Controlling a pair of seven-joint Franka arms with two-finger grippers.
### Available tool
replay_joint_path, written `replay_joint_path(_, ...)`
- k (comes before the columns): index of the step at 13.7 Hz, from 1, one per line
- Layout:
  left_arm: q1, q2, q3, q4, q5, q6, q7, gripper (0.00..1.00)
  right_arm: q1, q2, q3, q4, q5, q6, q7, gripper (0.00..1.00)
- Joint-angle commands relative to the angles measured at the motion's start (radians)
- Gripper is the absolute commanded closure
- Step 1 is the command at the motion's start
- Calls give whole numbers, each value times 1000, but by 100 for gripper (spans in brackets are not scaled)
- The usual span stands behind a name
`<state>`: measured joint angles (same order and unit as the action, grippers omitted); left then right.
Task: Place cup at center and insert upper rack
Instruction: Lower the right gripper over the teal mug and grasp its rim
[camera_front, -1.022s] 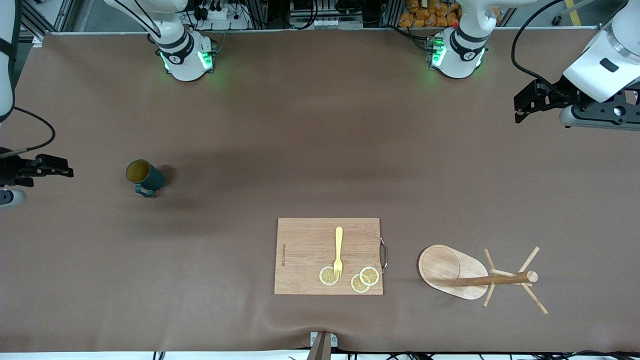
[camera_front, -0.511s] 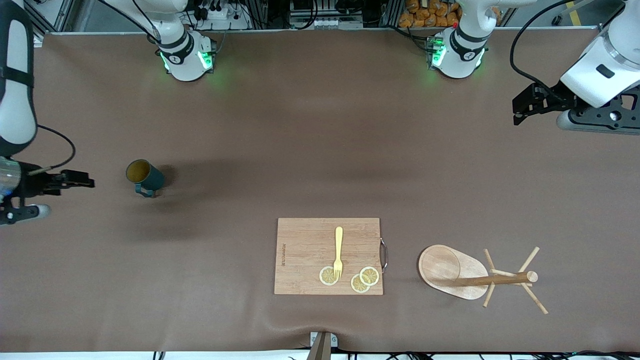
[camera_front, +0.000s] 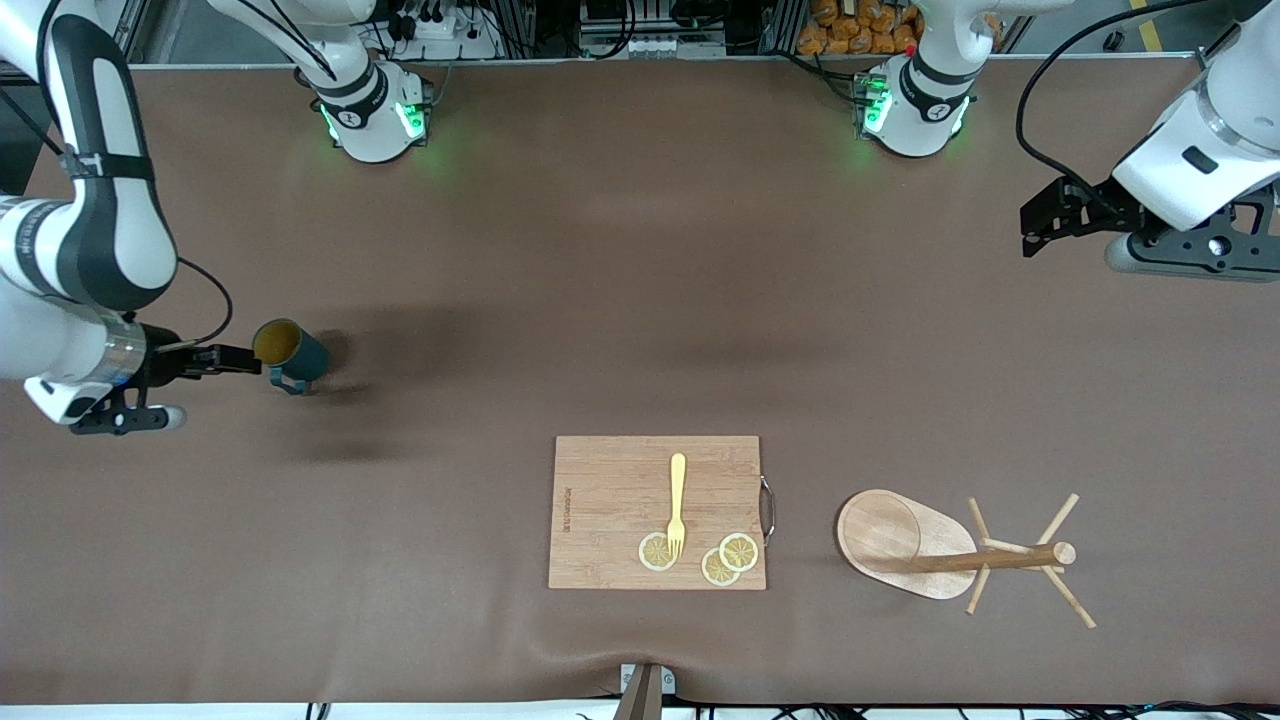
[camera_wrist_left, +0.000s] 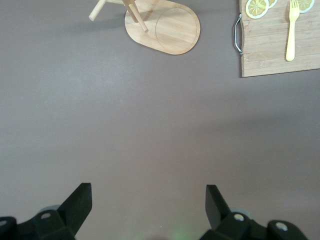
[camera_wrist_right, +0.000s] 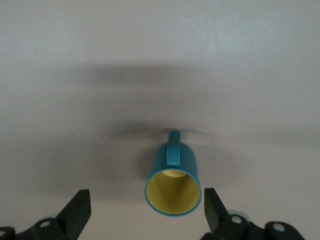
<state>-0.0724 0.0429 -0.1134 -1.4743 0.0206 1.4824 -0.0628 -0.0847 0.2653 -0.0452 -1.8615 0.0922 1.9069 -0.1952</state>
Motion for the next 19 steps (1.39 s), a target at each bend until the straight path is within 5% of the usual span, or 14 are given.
replay_joint_path(1,6,2,-8,6,7,-10,-5,0,13,-87,1,-138,9,56,40,0)
replay_joint_path(4,8,2,-8,5,7,-10,-3,0,17,-135,2,-315,9,246,42,0)
replay_joint_path(10,8,2,-8,3,7,-10,1,0,48,-132,2,-389,11,311,81,2)
replay_joint_path(15,10,3,-8,-1,7,-10,4,0,49,-123,2,-490,11,480,88,28)
replay_joint_path(19,8,3,-8,-3,7,-10,4,0,48,-118,2,-498,11,481,88,63)
